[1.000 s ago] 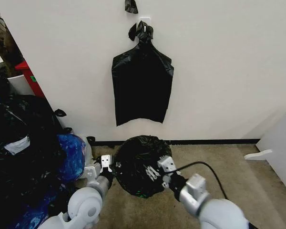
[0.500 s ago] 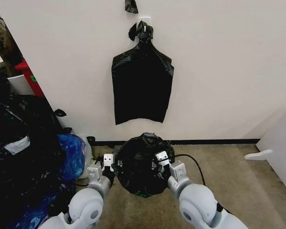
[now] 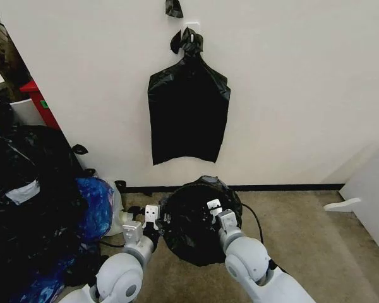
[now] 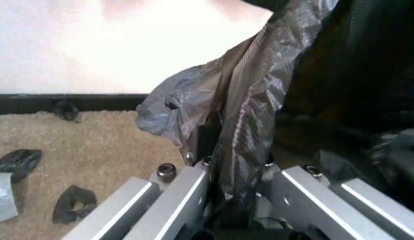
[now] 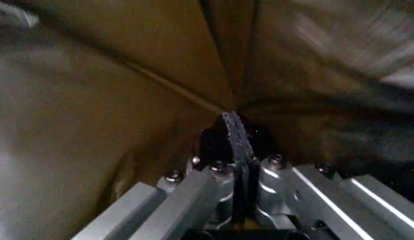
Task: Place the garbage bag over the trash bin.
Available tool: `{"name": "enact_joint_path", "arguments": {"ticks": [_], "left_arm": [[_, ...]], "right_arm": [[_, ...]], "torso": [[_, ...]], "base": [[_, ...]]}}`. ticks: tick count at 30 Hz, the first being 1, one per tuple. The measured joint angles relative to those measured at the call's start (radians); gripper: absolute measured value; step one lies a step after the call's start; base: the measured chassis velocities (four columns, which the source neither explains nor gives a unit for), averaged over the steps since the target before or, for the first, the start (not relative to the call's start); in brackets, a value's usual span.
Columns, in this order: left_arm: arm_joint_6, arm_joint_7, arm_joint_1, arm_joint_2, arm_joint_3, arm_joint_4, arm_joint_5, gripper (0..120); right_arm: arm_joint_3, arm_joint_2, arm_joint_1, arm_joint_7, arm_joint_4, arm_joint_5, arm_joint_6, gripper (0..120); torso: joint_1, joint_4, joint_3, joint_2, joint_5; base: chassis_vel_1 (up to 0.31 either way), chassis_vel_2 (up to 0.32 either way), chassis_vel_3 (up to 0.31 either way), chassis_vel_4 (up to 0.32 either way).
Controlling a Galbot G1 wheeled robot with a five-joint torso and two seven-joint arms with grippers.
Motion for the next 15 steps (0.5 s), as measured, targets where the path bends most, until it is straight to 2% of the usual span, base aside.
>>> {"name": "enact_joint_path", "arguments": {"ticks": [9, 15], "left_arm": [[0.000, 0.021, 0.026, 0.009, 0.003, -0.043, 0.017, 0], [-0.004, 0.072, 0.037, 0.022, 0.012, -0.059, 0.040, 0]], "right_arm": [[0.000, 0.030, 0.021, 0.059, -0.073, 0.007, 0.003, 0], [0.000, 0.056, 0.034, 0.136, -0.104, 0.113, -0.002, 0]], "torso": [[0.000, 0.0002, 0.000, 0.000, 0.0000], [0.000, -0.0001, 0.000, 0.000, 0.0000]], "base": [[0.000, 0.000, 0.000, 0.000], [0.000, 0.000, 0.000, 0.000]]}}
